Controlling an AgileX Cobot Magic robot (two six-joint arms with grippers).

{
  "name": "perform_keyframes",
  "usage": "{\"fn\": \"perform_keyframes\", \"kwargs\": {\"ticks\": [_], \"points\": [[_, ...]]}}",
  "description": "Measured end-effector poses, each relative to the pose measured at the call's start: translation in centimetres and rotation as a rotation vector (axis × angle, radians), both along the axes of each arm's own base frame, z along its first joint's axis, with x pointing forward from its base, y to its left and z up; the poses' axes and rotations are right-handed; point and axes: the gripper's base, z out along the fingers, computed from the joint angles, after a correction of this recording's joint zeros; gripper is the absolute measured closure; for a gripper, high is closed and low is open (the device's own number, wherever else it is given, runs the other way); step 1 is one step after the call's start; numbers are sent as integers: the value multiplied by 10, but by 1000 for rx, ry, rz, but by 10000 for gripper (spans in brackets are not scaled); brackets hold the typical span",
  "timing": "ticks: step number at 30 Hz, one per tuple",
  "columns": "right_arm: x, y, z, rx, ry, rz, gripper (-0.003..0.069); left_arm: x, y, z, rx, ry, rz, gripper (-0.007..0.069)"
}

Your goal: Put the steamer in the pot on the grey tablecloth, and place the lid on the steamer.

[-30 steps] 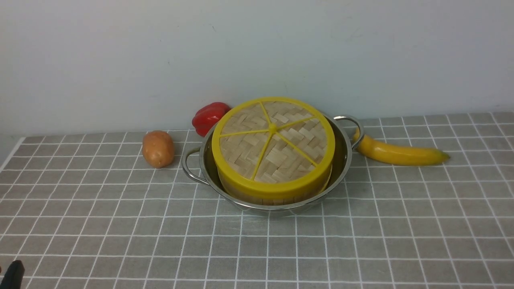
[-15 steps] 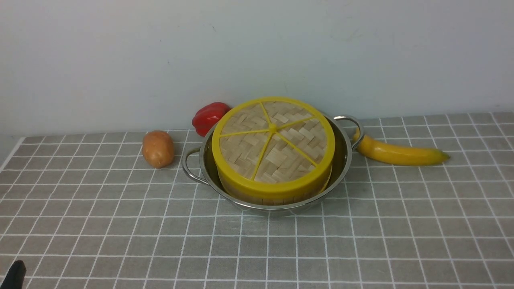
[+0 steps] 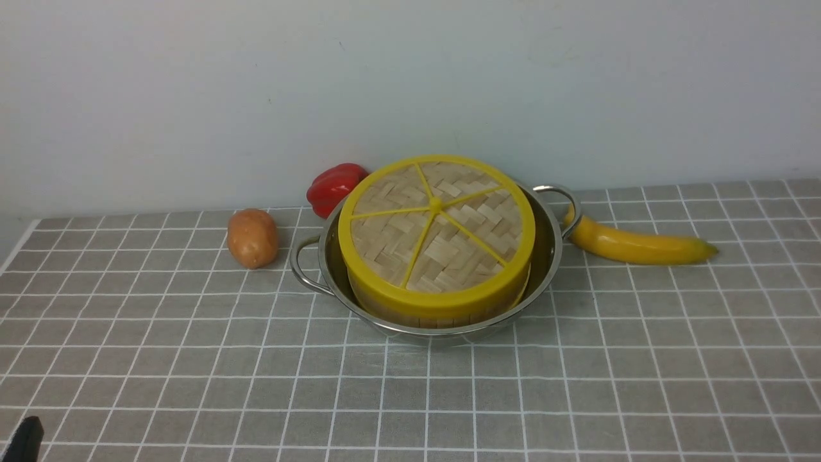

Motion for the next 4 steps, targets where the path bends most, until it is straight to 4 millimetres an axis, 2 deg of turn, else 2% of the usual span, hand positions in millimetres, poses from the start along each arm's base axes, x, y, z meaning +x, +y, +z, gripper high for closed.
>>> {"fn": "perform_keyframes", "kwargs": {"ticks": [4], "points": [[0,0,0,0,0,0,419,0,0,0,0,0,0,392]]}}
